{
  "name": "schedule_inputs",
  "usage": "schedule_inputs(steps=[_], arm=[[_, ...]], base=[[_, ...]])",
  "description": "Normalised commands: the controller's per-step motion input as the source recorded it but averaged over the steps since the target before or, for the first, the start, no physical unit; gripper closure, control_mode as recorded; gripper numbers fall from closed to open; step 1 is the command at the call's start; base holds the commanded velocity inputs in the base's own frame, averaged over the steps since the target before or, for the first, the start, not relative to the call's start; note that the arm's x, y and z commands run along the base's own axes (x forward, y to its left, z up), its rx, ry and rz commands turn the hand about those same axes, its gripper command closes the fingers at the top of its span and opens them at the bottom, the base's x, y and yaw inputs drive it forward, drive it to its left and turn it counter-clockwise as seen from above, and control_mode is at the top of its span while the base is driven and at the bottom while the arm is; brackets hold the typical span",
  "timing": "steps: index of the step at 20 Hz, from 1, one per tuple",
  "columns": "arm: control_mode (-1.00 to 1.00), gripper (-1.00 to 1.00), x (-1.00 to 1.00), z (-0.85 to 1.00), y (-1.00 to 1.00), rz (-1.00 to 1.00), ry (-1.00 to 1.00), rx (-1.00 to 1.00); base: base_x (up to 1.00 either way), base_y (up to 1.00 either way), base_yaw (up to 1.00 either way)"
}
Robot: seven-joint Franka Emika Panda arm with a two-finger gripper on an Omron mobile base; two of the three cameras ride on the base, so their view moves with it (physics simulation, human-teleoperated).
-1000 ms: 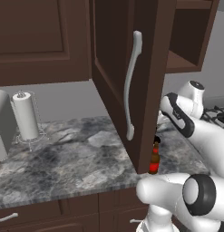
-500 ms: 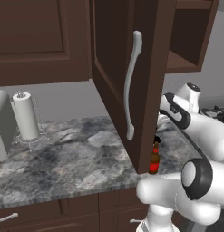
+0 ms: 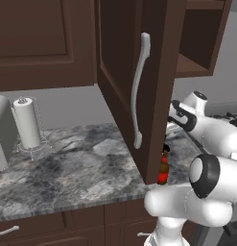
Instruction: Sort all alcoholic drinks to one cabinet, and non-alcoholic drinks to the other.
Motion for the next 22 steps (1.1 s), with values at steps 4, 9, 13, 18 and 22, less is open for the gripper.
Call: schedule_inputs(steps=[4,9,13,18,22], arm=[[-1.00,-1.00,0.19,-0.20,0.00,0.04,0.01,0.00],[-1.00,-1.00,0.22,-0.13,0.00,0.03,0.00,0.00],[-1.00,-1.00,0.24,-0.05,0.01,0.04,-0.01,0.00],[-1.00,-1.00,0.23,-0.09,0.00,0.05,-0.02,0.00],[-1.00,-1.00,0.26,-0.16,0.00,0.04,-0.01,0.00]], base=[[0.00,0.00,0.00],[0.00,0.00,0.00],[0.00,0.00,0.00],[0.00,0.00,0.00],[0.00,0.00,0.00]])
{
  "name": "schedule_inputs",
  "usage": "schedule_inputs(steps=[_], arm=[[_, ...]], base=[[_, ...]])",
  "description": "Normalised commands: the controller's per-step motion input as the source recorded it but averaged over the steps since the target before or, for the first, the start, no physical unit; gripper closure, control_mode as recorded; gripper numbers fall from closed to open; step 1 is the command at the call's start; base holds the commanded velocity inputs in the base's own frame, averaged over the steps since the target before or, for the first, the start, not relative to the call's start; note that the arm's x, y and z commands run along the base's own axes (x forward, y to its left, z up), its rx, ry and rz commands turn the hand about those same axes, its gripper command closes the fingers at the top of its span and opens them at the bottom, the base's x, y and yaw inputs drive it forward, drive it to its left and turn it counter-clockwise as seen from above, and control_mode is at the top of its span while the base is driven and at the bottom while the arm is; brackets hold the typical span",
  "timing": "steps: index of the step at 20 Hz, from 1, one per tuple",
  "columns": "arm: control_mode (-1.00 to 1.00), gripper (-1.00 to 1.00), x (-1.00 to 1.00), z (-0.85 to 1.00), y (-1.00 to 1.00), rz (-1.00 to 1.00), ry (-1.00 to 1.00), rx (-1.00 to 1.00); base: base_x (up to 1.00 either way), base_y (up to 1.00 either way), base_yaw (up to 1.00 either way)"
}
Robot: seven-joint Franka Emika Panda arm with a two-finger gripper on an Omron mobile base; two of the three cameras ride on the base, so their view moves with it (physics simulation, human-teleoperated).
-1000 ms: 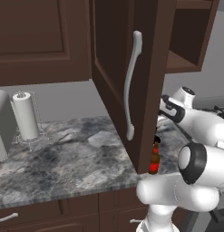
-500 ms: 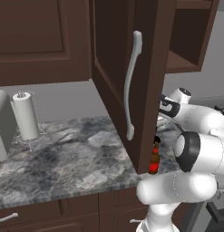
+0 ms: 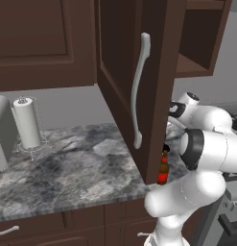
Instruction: Sort all alcoholic drinks to one cabinet, and non-alcoholic drinks to the other.
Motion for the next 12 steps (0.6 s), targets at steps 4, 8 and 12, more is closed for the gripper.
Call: schedule_inputs(steps=[4,8,12], arm=[[-1.00,-1.00,0.25,-0.18,0.00,0.04,-0.01,0.00],[-1.00,-1.00,0.23,-0.23,0.02,0.05,-0.02,0.00],[-1.00,-1.00,0.10,-0.14,0.02,0.04,-0.11,0.00]], base=[[0.00,0.00,0.00],[0.00,0.00,0.00],[0.00,0.00,0.00]])
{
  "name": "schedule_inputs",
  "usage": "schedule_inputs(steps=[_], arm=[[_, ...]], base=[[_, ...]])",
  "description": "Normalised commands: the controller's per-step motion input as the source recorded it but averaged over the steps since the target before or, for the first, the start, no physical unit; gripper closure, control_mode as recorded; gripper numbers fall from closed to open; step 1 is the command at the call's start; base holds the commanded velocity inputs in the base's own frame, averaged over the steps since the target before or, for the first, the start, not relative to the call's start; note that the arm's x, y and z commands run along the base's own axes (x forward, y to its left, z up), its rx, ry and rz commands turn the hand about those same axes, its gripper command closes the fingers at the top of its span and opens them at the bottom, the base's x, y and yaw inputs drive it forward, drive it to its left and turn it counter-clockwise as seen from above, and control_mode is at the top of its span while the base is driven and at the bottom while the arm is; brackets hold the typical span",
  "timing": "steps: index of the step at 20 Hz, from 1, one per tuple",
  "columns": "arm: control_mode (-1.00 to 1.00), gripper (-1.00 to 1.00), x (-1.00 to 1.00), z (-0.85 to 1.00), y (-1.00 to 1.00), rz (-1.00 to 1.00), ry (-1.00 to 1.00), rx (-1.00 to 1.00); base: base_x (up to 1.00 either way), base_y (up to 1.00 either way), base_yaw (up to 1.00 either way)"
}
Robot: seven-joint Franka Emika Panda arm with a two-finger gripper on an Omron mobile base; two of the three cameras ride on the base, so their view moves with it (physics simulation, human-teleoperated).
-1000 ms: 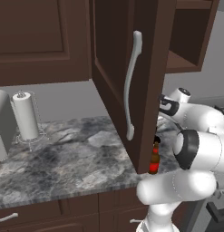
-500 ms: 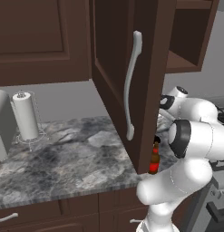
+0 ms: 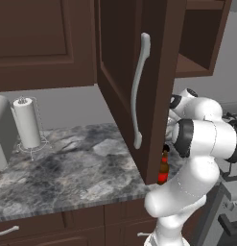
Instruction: Sort all alcoholic drinks to one cabinet, and non-alcoholic drinks to the other.
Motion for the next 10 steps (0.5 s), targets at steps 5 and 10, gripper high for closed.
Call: schedule_inputs(steps=[5,10], arm=[[-1.00,-1.00,0.01,-0.04,0.04,0.03,-0.16,0.00],[-1.00,-1.00,0.08,-0.22,0.19,0.03,-0.10,0.00]], base=[[0.00,0.00,0.00],[0.00,0.00,0.00]])
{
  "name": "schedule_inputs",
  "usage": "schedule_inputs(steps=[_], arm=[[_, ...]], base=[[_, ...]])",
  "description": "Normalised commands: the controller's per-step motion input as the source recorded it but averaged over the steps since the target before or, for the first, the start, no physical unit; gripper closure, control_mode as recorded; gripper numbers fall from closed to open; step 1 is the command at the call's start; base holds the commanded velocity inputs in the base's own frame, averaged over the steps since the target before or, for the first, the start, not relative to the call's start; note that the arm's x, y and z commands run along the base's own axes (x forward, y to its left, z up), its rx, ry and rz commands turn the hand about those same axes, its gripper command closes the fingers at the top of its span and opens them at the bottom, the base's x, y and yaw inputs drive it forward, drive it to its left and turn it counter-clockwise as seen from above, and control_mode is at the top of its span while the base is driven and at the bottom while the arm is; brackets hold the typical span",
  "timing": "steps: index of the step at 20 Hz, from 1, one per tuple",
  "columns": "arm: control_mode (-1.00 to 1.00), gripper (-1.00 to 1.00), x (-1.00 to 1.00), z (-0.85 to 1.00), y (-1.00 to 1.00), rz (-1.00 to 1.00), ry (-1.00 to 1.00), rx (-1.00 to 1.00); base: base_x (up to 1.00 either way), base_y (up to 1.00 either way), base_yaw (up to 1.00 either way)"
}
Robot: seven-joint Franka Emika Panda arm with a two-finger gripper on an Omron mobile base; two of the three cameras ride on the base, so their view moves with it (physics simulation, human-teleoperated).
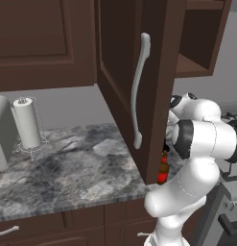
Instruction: Sort all alcoholic drinks to one cabinet, and non-alcoholic drinks to the other.
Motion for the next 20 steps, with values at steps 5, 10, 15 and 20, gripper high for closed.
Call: schedule_inputs(steps=[5,10,15,20], arm=[[-1.00,1.00,0.18,-0.23,0.16,0.02,-0.03,0.00],[-1.00,1.00,0.09,-0.02,0.00,0.00,0.04,0.00],[-1.00,1.00,0.02,0.09,0.01,0.01,0.00,0.00],[-1.00,1.00,-0.07,0.43,0.00,-0.03,-0.08,0.00]], base=[[0.00,0.00,0.00],[0.00,0.00,0.00],[0.00,0.00,0.00],[0.00,0.00,0.00]])
